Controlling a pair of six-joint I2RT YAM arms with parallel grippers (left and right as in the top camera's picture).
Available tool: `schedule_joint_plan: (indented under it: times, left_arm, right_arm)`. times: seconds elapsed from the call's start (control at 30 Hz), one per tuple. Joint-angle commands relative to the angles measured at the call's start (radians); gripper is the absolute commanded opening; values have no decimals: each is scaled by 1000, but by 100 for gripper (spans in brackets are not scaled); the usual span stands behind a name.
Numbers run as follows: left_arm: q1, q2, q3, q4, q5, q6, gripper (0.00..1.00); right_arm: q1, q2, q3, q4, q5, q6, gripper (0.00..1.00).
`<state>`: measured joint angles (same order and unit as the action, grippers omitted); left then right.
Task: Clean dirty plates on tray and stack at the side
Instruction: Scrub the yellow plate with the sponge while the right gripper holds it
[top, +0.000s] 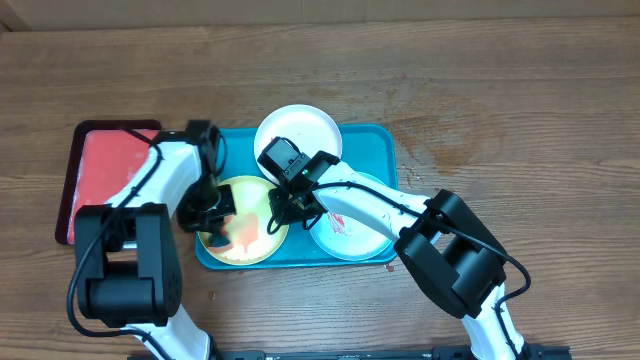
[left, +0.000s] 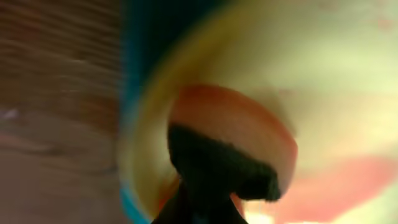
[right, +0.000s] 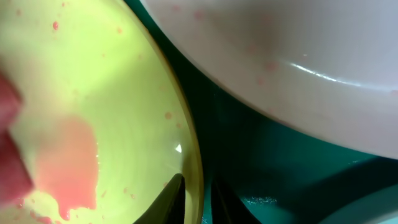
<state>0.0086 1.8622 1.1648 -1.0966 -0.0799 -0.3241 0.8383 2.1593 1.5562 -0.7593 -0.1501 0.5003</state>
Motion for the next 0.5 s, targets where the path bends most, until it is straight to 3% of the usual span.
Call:
schedule_joint_plan:
  times: [0.0,0.33,0.47]
  left_arm:
    - [34,14,71,-7,-84,-51,4]
    - [7,14,65,79,287,17,4]
    - [-38,15,19,140,344,0,4]
  right_arm:
    - [-3,15,14,3,19,-2,17]
    - [-3,15,14,3,19,-2,17]
    - [-3,15,14,6,19,-2,17]
